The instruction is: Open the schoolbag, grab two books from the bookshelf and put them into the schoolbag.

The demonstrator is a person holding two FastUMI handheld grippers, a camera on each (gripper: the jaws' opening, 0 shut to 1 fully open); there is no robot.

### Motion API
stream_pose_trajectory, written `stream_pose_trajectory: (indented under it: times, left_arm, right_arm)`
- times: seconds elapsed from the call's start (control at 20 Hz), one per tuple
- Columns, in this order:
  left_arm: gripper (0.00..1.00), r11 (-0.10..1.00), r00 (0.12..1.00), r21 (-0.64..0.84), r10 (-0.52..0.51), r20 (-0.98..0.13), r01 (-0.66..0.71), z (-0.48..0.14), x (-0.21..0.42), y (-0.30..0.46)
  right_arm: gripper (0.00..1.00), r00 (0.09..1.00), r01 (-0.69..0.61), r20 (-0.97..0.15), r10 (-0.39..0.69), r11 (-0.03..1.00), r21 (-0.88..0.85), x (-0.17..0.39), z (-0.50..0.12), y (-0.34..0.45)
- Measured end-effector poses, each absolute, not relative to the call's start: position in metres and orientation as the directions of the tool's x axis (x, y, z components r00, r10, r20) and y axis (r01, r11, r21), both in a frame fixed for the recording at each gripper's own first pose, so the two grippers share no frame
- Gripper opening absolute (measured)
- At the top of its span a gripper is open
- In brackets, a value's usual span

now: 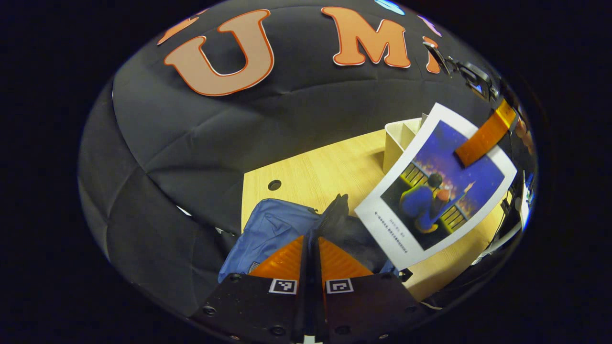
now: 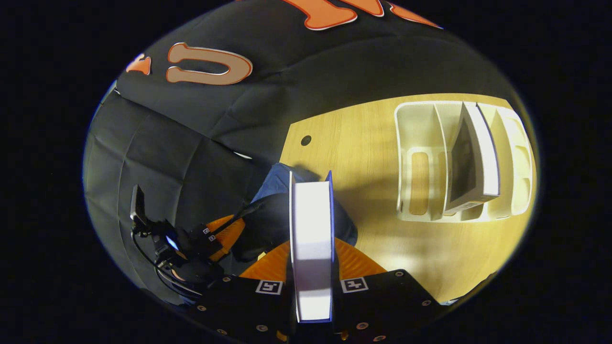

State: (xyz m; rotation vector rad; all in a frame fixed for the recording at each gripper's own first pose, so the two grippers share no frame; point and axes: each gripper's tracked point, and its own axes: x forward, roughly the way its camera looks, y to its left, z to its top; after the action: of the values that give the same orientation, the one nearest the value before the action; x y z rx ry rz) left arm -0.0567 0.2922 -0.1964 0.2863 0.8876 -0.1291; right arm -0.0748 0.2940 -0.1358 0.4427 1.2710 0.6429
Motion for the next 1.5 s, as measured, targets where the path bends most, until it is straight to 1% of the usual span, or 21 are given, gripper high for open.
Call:
stream_pose_trajectory:
  times: [0.15,0.2,0.35,0.55,0.7,0.95,1.2,1.35,1.5]
  left_arm:
    - [0.07,0.966,0.635,0.179,0.019,-0.772,0.189,-0.190,-0.053,0.297]
    - [0.05,0.970,0.636,0.173,0.025,-0.772,0.172,-0.190,-0.052,0.300]
    - [0.05,0.976,0.627,0.152,0.019,-0.779,0.159,-0.192,-0.051,0.298]
    - [0.03,0.976,0.613,0.134,0.002,-0.790,0.169,-0.192,-0.052,0.292]
    - [0.03,0.976,0.608,0.138,0.007,-0.794,0.169,-0.186,-0.048,0.294]
    - [0.02,0.982,0.586,0.111,-0.001,-0.810,0.156,-0.186,-0.047,0.290]
    - [0.02,0.982,0.563,0.112,0.006,-0.827,0.154,-0.188,-0.047,0.283]
    - [0.02,0.984,0.549,0.081,-0.020,-0.836,0.159,-0.188,-0.048,0.273]
    - [0.02,0.977,0.540,0.064,-0.059,-0.840,0.206,-0.187,-0.048,0.254]
  right_arm:
    - [0.30,0.170,-0.144,-0.709,0.684,0.729,0.669,-0.083,-0.153,0.308]
    - [0.30,0.178,-0.127,-0.705,0.687,0.726,0.676,-0.086,-0.159,0.310]
    - [0.29,0.201,-0.050,-0.689,0.696,0.710,0.702,-0.097,-0.175,0.319]
    - [0.29,0.261,0.052,-0.657,0.707,0.669,0.741,-0.106,-0.194,0.331]
    - [0.29,0.307,0.129,-0.623,0.720,0.617,0.777,-0.112,-0.208,0.343]
    - [0.29,0.337,0.205,-0.578,0.743,0.542,0.815,-0.123,-0.230,0.371]
    - [0.29,0.340,0.258,-0.540,0.770,0.476,0.841,-0.125,-0.249,0.399]
    - [0.29,0.346,0.278,-0.526,0.777,0.450,0.848,-0.121,-0.260,0.412]
    - [0.29,0.358,0.304,-0.494,0.792,0.402,0.864,-0.112,-0.268,0.424]
